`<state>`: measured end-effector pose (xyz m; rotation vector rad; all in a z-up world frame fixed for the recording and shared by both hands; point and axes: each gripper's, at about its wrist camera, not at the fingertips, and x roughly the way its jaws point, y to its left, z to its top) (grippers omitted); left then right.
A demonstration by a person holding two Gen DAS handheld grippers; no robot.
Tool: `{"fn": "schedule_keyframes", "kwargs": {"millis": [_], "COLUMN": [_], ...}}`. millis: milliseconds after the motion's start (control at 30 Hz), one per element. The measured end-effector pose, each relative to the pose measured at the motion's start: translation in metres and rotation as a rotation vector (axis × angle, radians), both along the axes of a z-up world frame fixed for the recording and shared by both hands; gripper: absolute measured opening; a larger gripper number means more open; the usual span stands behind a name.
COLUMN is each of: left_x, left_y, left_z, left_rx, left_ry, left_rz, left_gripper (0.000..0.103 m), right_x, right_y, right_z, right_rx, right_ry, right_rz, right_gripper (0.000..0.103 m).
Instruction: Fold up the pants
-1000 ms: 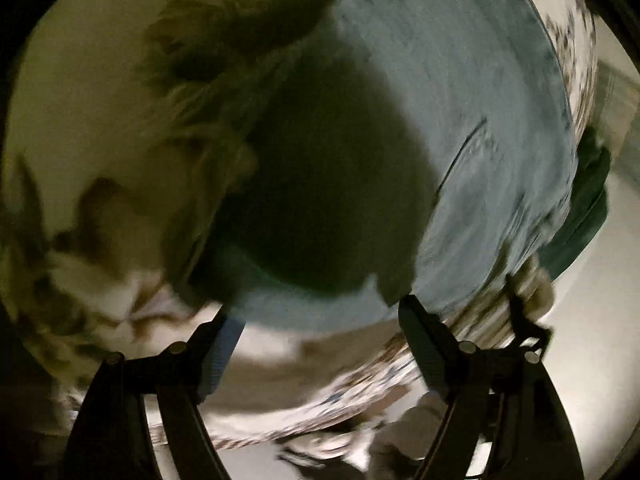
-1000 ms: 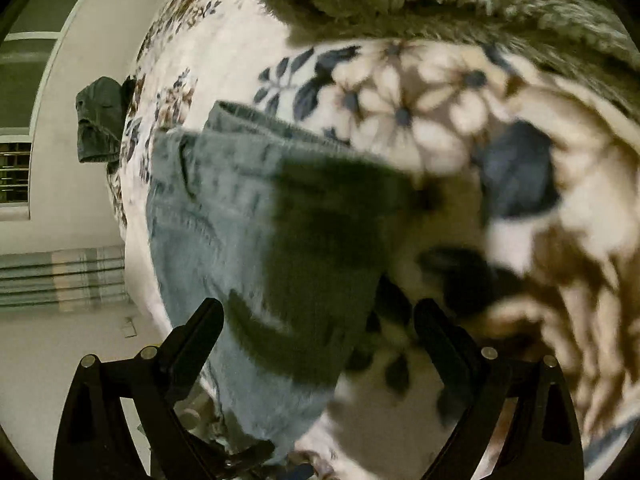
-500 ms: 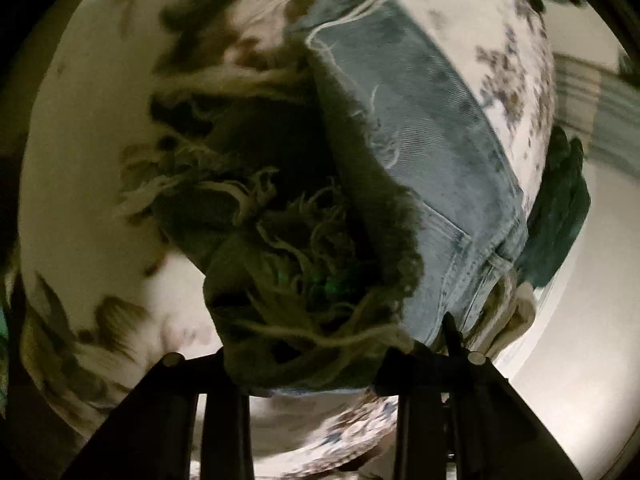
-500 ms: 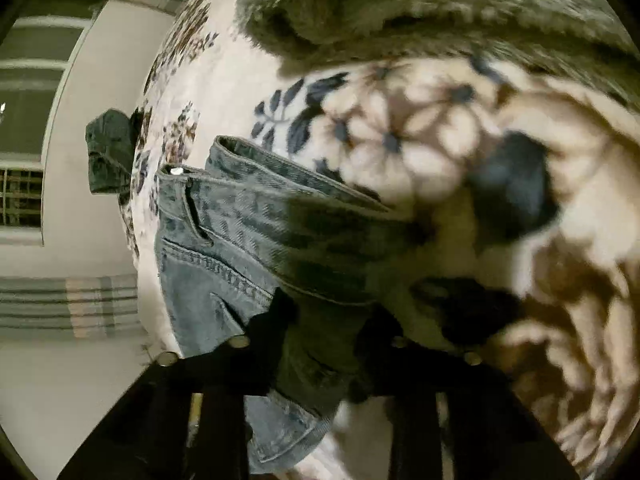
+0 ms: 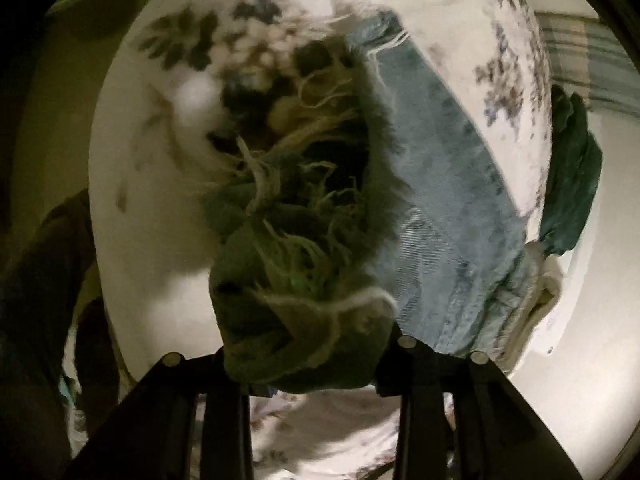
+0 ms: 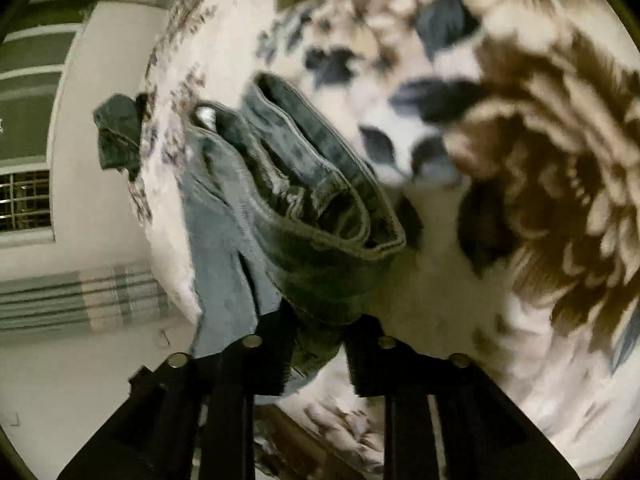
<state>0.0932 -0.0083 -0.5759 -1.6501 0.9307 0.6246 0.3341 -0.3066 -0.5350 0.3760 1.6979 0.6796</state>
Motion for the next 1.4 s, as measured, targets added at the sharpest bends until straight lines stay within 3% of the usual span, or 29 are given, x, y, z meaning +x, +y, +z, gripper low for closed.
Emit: {"fn": "schedule_keyframes", "kwargs": {"millis": [133, 333, 500, 667, 767, 833, 933, 1267, 1400], "left_x": [0.0, -0.001, -0.01, -0.013, -0.01, -0.006, 0.0, 0.035, 0.076], "left_y": [-0.002, -0.006, -0.007, -0.001, -0.002, 0.0, 0.004, 0.039, 0.047], "left_z": [-0.009, -0.011, -0.016, -0.025, -0.017, -0.005, 0.017, 0.119, 0.163], "left_rx": [0.003, 0.009, -0.01, -0.078, -0.05, -0.008, 0.033, 0.131, 0.141], "left_ry": [0.018, 0.019, 0.011, 0.008, -0.002, -0.011, -0.023, -0.064, -0.093], "left_rz": [-0.006, 0.005, 0.026, 0.118, 0.141, 0.122, 0.091, -0.041, -0.136], "left_gripper": [0.033, 0.037, 0.043, 0.044, 0.027, 0.022, 0.021, 0.02, 0.02], "right_x": [0.003, -0.007, -0.012, -0.006, -0.012, -0.019, -0.023, -0.024, -0.009], "right_y": [-0.007, 0.004, 0.014, 0.031, 0.035, 0.036, 0.035, 0.047, 0.039], "right_z": [-0.031, -0.036, -0.042, -0.053, -0.05, -0.042, -0.024, 0.078, 0.128], "right_rx": [0.033, 0.097, 0.116, 0.119, 0.074, 0.06, 0.055, 0.119, 0.143], "right_ry": [0.067, 0.074, 0.092, 0.108, 0.063, 0.036, 0.013, -0.05, -0.066], "right_rz": [-0.033, 0.012, 0.029, -0.026, -0.06, -0.073, -0.1, -0.161, -0.22], "right_gripper": [0.048, 0.062, 0.064, 0.066, 0.048, 0.033, 0.024, 0.017, 0.017]}}
